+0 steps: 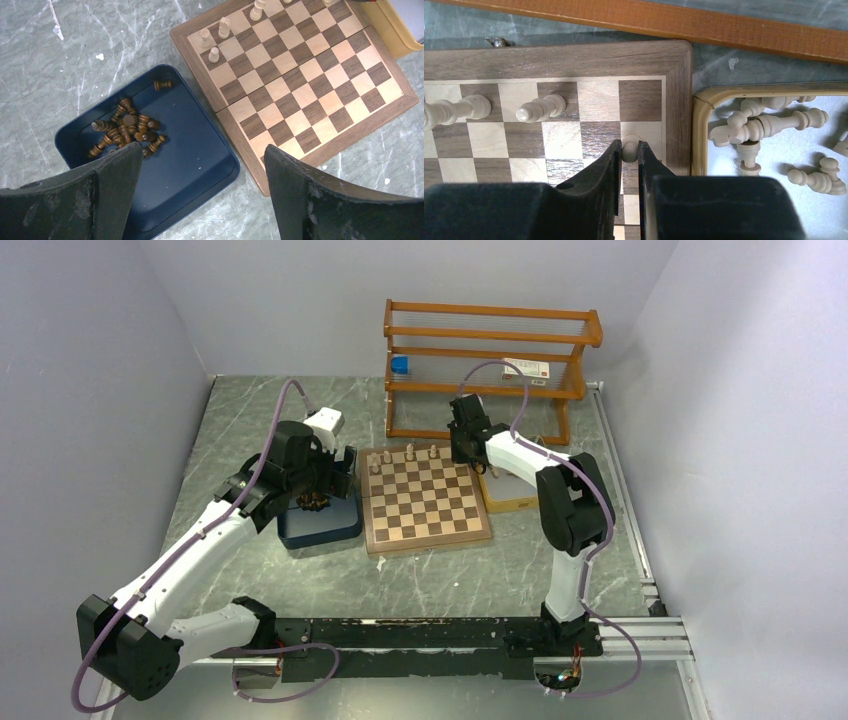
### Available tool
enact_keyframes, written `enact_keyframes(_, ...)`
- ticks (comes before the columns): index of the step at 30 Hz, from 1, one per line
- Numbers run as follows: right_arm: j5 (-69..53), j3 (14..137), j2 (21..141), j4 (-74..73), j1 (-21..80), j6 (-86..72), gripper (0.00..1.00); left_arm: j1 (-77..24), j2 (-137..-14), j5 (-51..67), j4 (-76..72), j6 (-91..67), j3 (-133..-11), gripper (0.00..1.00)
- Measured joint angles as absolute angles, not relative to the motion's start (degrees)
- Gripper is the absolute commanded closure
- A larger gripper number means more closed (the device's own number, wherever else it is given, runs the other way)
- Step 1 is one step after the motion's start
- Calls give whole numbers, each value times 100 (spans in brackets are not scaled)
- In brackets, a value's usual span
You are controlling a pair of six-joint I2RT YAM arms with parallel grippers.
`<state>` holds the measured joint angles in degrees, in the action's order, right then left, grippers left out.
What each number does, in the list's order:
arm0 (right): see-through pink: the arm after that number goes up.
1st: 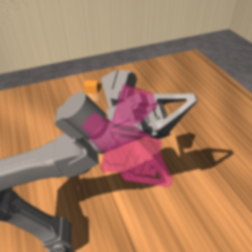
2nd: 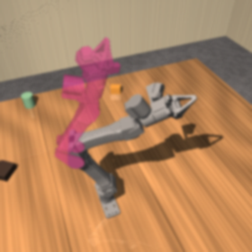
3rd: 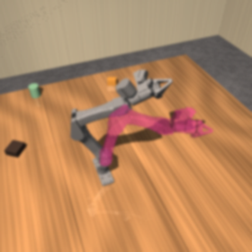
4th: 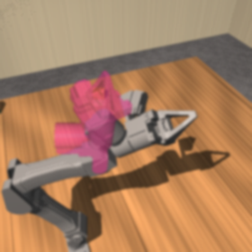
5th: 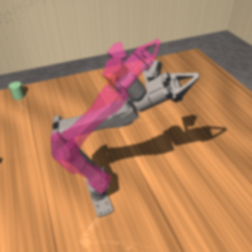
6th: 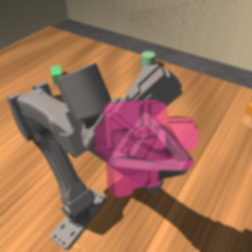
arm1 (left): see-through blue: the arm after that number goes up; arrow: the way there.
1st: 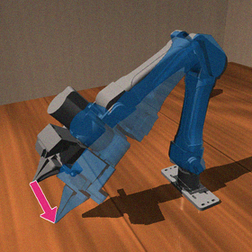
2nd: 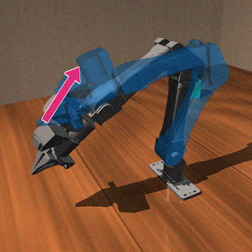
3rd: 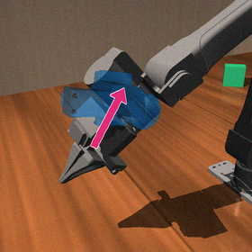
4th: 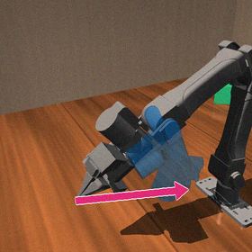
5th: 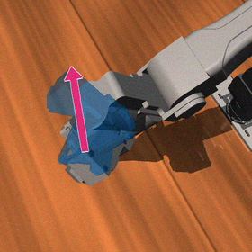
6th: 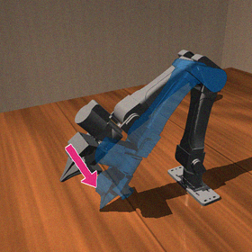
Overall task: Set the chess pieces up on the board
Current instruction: Place the chess piece on the chessboard.
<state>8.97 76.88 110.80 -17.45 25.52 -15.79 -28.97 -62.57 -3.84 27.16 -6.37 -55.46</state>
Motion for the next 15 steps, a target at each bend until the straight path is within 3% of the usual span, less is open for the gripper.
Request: enact_keyframes(15, 1072, 7795, 11148, -1846, 2552, -1612, 81, -2897, -6257, -384, 2716, -637, -5546, 5)
